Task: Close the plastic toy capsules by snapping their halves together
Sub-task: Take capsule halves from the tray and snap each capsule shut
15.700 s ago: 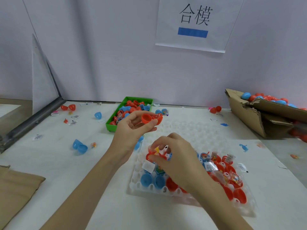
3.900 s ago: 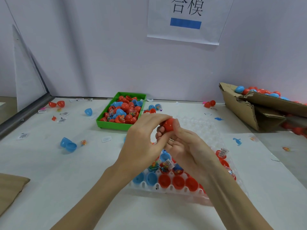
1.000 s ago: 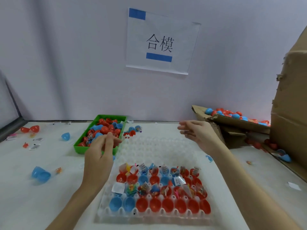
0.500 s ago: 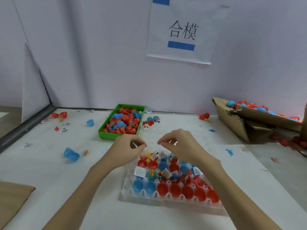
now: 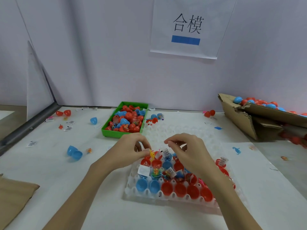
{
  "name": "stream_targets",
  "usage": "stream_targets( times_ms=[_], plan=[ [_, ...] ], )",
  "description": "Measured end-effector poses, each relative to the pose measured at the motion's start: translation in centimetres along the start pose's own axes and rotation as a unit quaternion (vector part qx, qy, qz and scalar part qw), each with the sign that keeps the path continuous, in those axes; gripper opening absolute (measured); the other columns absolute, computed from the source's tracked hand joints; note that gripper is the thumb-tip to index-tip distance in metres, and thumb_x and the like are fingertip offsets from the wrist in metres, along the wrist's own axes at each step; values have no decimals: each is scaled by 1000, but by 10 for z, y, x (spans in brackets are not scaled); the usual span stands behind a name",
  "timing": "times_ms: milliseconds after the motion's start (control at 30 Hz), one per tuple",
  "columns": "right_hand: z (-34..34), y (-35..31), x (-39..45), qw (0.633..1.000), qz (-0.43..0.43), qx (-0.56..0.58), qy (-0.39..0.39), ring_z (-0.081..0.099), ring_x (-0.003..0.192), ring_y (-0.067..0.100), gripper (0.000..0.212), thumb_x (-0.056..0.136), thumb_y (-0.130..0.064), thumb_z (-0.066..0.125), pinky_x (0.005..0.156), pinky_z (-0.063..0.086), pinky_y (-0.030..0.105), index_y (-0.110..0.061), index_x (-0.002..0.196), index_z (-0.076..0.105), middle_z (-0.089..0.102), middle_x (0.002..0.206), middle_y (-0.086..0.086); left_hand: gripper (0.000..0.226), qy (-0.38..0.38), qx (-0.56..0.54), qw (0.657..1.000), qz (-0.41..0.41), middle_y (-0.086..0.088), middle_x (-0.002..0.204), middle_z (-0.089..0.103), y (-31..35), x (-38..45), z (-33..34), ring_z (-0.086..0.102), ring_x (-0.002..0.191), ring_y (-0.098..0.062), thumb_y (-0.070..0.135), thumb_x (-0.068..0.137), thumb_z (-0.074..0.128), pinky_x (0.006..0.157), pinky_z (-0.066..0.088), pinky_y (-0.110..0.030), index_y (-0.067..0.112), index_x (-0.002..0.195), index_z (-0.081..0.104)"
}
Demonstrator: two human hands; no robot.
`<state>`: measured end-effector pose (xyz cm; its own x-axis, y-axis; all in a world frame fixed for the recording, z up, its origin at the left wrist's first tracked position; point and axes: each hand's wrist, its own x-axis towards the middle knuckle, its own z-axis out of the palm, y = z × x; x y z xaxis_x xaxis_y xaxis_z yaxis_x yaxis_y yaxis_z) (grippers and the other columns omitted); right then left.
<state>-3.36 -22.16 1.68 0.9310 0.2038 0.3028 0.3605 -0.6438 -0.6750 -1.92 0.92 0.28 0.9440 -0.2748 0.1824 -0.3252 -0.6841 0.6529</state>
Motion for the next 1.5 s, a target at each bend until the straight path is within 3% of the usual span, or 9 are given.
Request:
stream_targets(
  times_ms=[300, 433, 600, 700, 833, 1100, 1300, 1400, 1500],
  plan=[
    [22, -17, -3, 998, -16, -53, 6, 56, 92, 1, 17, 97, -29, 69, 82, 49, 16, -34, 111, 76, 60, 107, -15, 12, 48, 8, 999, 10, 23, 82, 70, 3, -1, -6, 64, 87, 3, 29, 88, 82, 65, 49, -8, 39, 85, 74],
    [25, -18, -4, 998, -13, -46, 30, 56, 93, 2, 19, 99, -26, 67, 83, 51, 18, -33, 115, 74, 61, 106, -15, 4, 111, 14, 994, -13, 20, 87, 72, 3, 1, -9, 67, 81, -2, 28, 90, 80, 69, 55, -14, 30, 93, 78],
    [20, -21, -5, 998, -52, 0, 46, 59, 91, -5, 42, 95, -12, 71, 77, 49, 5, -34, 130, 66, 61, 108, -16, 4, 228, -68, 969, -71, 16, 83, 75, 7, 3, -12, 73, 78, -7, 25, 90, 80, 72, 59, -18, 28, 92, 77],
    [22, -24, -7, 994, -95, 44, 17, 61, 97, -5, 54, 88, -18, 79, 79, 48, 2, -39, 135, 62, 63, 113, -19, 10, 215, -186, 956, -71, 14, 79, 77, 17, 3, -8, 76, 74, -8, 21, 90, 80, 64, 61, -17, 30, 88, 77],
    [25, -27, -9, 990, -100, 75, 68, 64, 95, -4, 39, 85, -24, 82, 77, 50, 3, -30, 121, 70, 67, 102, -18, 6, 198, -240, 949, -50, 11, 81, 78, 27, 1, 0, 76, 74, -8, 19, 90, 80, 63, 57, -13, 26, 90, 78],
    [18, -28, -8, 958, 0, 280, 65, 74, 96, 5, 24, 89, -19, 78, 85, 58, 17, -30, 111, 74, 77, 100, -15, 18, 172, -402, 898, -52, -7, 96, 79, 37, -1, 4, 79, 89, -23, 25, 89, 81, 75, 62, -24, 11, 101, 79],
    [12, -26, -9, 929, 26, 361, 74, 74, 95, 6, 22, 98, -23, 65, 74, 57, 14, -30, 118, 72, 77, 101, -16, 18, 155, -321, 934, 22, 3, 97, 81, 44, -4, 7, 79, 88, -17, 25, 95, 74, 81, 63, -26, 15, 109, 79],
    [11, -24, -8, 939, 9, 336, 76, 72, 97, 6, 31, 104, -20, 56, 74, 57, 14, -35, 129, 66, 74, 101, -20, 17, 156, -293, 942, 39, 5, 98, 81, 46, -6, 8, 79, 87, -14, 22, 97, 71, 80, 62, -24, 16, 111, 79],
    [11, -21, -8, 962, -26, 261, 81, 68, 96, 5, 40, 107, -19, 49, 75, 54, 11, -44, 137, 54, 68, 106, -12, 16, 173, -246, 952, 58, 4, 100, 80, 48, -8, 12, 79, 86, -15, 17, 98, 69, 81, 64, -32, 13, 111, 79]
  ],
)
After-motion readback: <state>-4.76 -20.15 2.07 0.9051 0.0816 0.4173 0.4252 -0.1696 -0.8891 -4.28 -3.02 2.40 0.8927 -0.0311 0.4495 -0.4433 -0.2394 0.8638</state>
